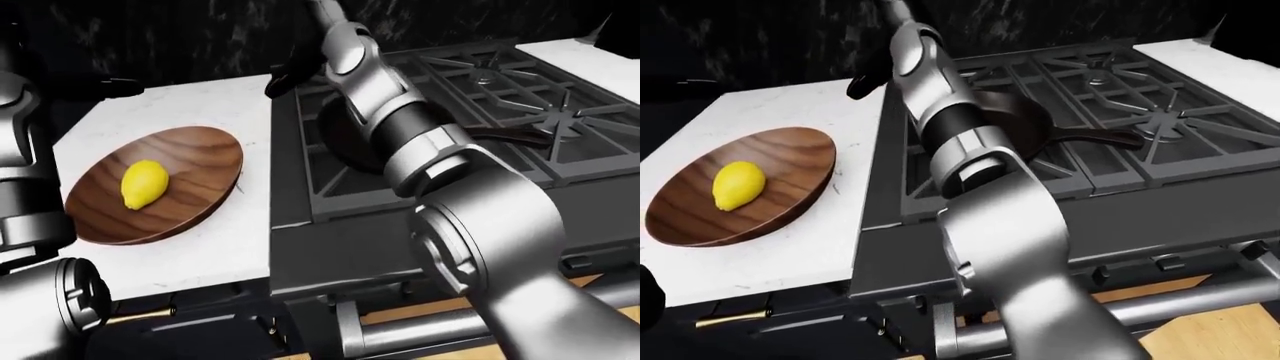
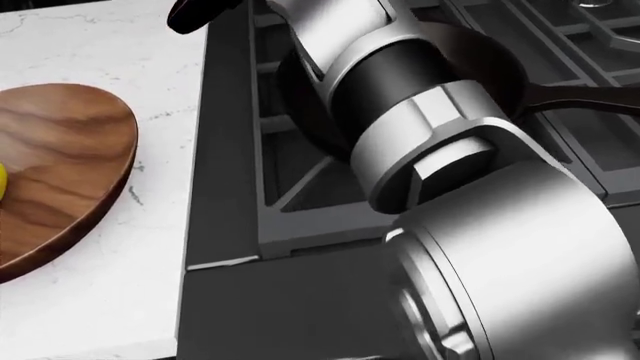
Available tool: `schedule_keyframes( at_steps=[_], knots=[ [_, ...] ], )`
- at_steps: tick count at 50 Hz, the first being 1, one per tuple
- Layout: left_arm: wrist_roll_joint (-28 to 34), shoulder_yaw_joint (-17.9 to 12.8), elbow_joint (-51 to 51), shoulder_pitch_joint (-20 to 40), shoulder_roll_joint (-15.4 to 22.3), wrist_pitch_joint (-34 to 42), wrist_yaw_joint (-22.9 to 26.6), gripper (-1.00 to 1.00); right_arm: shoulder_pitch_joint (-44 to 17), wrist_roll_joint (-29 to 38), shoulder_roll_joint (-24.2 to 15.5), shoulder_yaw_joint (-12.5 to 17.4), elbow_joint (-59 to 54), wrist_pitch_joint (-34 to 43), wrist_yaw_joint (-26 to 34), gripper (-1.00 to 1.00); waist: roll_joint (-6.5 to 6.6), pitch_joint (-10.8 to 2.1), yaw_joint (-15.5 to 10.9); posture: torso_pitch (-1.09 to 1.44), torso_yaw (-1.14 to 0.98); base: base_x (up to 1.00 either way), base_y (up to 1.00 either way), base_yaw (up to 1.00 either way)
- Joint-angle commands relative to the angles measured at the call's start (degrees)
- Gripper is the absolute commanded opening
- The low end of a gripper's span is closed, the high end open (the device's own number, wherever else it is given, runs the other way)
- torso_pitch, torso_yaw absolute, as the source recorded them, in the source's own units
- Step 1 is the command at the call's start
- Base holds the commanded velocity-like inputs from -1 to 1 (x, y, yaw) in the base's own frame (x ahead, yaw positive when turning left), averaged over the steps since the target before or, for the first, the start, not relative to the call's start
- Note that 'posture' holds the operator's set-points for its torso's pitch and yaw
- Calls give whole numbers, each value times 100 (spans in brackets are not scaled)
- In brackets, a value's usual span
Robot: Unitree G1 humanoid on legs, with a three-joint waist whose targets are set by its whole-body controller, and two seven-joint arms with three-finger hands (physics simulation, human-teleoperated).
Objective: Pick the lemon from the pan and place it in the bowl.
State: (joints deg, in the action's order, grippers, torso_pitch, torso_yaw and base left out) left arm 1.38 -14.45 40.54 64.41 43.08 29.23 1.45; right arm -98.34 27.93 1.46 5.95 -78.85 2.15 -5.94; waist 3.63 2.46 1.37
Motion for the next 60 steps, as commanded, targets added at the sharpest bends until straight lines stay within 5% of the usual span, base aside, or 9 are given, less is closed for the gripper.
schedule_keyframes(
  at_steps=[1,23,31,60],
  knots=[
    [38,-32,-235,226,95,-141,-23,100,-251,-17,-90,-9,249,-123,-90,100,54,-190,1,0,0,0,0,0],
    [176,44,-581,390,-101,191,37,100,-254,-267,-637,86,279,163,-144,100,-53,-188,-49,0,0,0,0,0],
    [268,130,-718,563,-246,351,73,100,-228,-799,-949,317,334,394,609,100,-108,-190,-60,0,0,0,0,0],
    [390,333,-1009,1286,-830,927,86,100,-213,-1340,-1765,302,469,808,1029,100,-232,-153,-84,0,0,0,0,0]
  ],
)
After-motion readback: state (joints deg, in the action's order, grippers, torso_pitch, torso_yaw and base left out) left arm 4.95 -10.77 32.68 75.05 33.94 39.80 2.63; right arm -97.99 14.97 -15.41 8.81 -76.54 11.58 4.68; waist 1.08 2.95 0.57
